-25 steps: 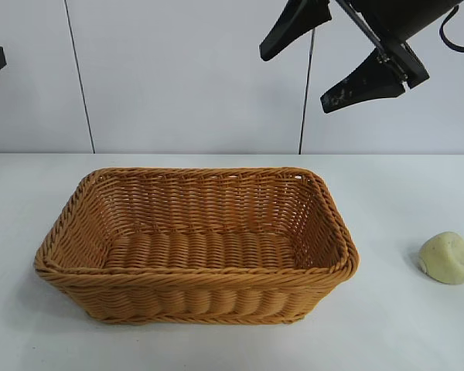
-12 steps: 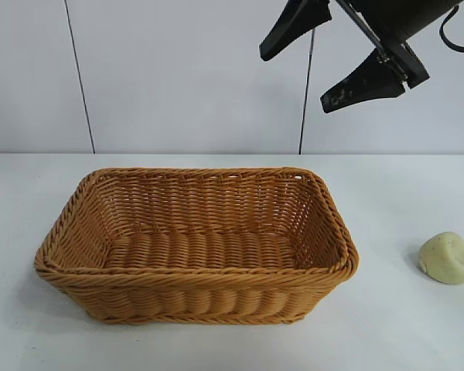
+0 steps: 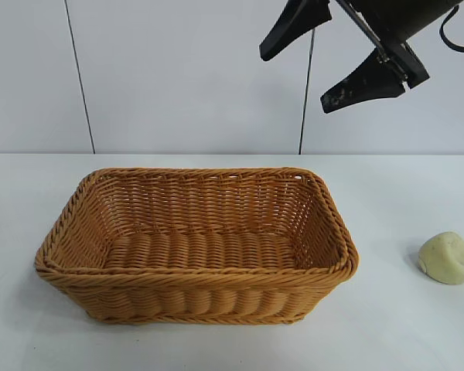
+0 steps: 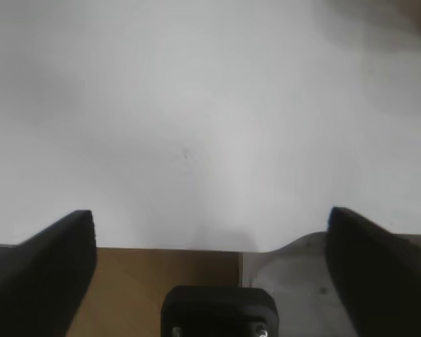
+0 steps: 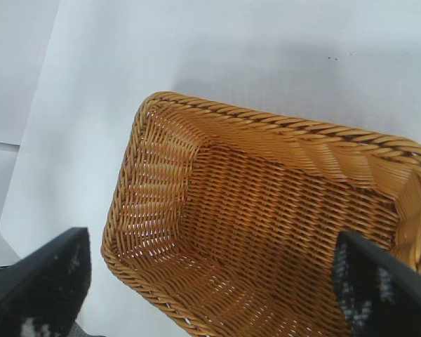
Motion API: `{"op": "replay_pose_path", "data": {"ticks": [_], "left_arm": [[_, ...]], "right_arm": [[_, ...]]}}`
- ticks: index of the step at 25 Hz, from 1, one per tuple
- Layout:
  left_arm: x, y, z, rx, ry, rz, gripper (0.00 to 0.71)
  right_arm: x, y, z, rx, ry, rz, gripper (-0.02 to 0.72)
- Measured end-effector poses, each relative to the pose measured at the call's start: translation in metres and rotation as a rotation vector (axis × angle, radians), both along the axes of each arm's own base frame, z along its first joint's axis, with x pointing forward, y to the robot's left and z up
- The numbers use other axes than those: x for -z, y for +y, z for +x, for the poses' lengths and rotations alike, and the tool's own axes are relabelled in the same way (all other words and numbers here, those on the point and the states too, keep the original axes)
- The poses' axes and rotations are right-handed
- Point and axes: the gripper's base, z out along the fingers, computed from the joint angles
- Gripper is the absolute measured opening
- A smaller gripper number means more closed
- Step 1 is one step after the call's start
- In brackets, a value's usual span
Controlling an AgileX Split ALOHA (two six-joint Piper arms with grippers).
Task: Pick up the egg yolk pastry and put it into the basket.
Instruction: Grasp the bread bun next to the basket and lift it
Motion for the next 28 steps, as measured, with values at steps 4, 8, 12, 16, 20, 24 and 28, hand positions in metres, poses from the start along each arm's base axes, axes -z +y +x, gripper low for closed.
{"op": "replay_pose_path", "data": {"ticks": [4,8,12,16,20,24,28], "left_arm": [[0.008,-0.003,-0.031,0.002,-0.17,-0.044,0.683],[0.017,-0.004,-0.056,0.004,-0.279,-0.05,0.683],[0.015,-0.004,-0.073,0.007,-0.405,-0.055,0.683],[0.013,-0.004,-0.085,0.01,-0.493,-0.056,0.683],[0.011,-0.004,-0.099,0.013,-0.589,-0.057,0.683],[0.011,-0.004,-0.111,0.016,-0.669,-0.061,0.683],[0.011,-0.004,-0.112,0.016,-0.677,-0.06,0.683]], "right_arm": [[0.0,0.0,0.0,0.0,0.0,0.0,0.642],[0.0,0.0,0.0,0.0,0.0,0.0,0.642],[0.0,0.0,0.0,-0.001,0.001,-0.001,0.642],[0.0,0.0,0.0,-0.003,-0.001,-0.007,0.642],[0.002,-0.002,0.0,-0.014,-0.006,-0.038,0.642],[0.003,-0.003,0.0,-0.016,-0.005,-0.064,0.642],[0.0,-0.011,0.003,0.009,-0.006,-0.174,0.642]]}}
